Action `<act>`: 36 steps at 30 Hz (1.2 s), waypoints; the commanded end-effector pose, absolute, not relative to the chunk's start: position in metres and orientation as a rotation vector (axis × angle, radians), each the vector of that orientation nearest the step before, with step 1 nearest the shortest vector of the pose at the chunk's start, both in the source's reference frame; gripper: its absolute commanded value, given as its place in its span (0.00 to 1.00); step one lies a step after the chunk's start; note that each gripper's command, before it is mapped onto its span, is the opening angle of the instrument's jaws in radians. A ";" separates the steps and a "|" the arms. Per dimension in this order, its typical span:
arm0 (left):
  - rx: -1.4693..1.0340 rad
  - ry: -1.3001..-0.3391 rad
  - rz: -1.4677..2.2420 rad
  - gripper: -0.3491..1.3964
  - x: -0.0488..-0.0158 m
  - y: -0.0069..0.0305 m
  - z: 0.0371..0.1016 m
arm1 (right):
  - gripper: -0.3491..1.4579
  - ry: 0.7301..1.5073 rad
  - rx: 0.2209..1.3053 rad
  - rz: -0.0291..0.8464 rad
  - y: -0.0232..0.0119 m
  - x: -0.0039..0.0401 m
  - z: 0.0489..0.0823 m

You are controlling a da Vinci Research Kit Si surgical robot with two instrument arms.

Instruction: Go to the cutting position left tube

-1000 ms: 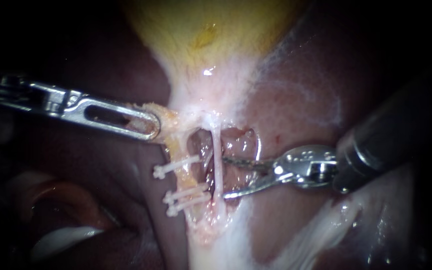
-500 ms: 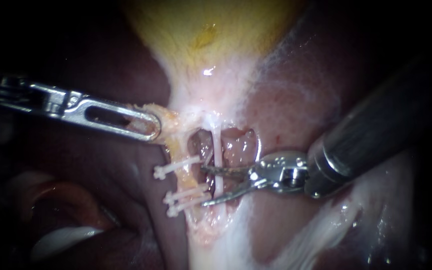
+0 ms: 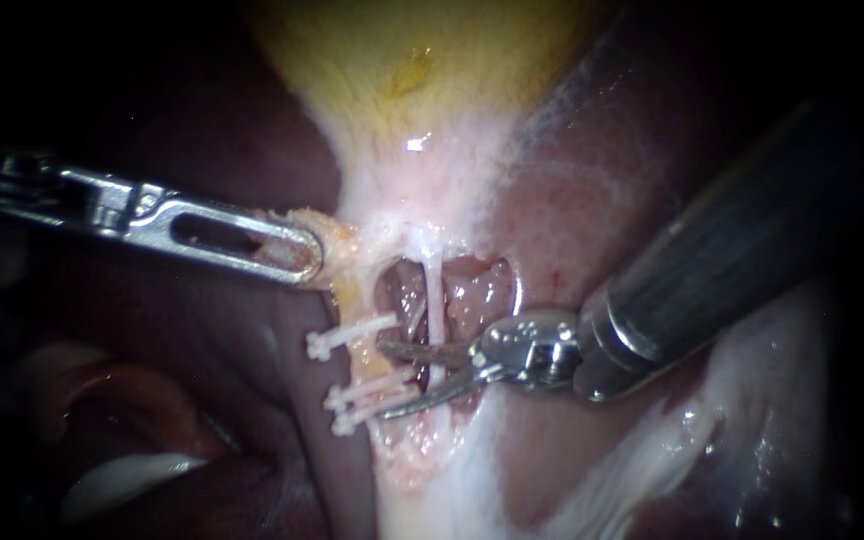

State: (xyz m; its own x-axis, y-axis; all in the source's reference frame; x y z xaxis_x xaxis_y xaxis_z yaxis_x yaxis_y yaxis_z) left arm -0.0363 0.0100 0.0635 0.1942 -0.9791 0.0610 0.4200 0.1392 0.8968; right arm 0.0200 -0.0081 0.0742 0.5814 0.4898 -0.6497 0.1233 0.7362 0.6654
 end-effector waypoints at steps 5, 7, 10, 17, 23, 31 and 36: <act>0.889 -0.803 -1.185 0.00 -0.0363 0.0100 0.0635 | 0.80 0.954 0.747 0.240 -0.0079 0.0208 0.0744; 0.889 -0.803 -1.185 0.00 -0.0364 0.0100 0.0635 | 0.80 0.953 0.753 0.239 -0.0080 0.0210 0.0745; 0.889 -0.803 -1.185 0.00 -0.0363 0.0100 0.0635 | 0.78 0.950 0.762 0.237 -0.0081 0.0212 0.0749; 0.888 -0.803 -1.186 0.00 -0.0364 0.0100 0.0634 | 0.80 0.953 0.765 0.240 -0.0081 0.0218 0.0754; 0.891 -0.801 -1.192 0.00 -0.0365 0.0100 0.0634 | 0.80 0.968 0.783 0.238 -0.0079 0.0226 0.0755; 0.891 -0.801 -1.192 0.00 -0.0365 0.0099 0.0633 | 0.76 0.968 0.813 0.237 -0.0078 0.0231 0.0758; 0.891 -0.801 -1.192 0.00 -0.0365 0.0099 0.0633 | 0.78 0.966 0.815 0.240 -0.0077 0.0233 0.0762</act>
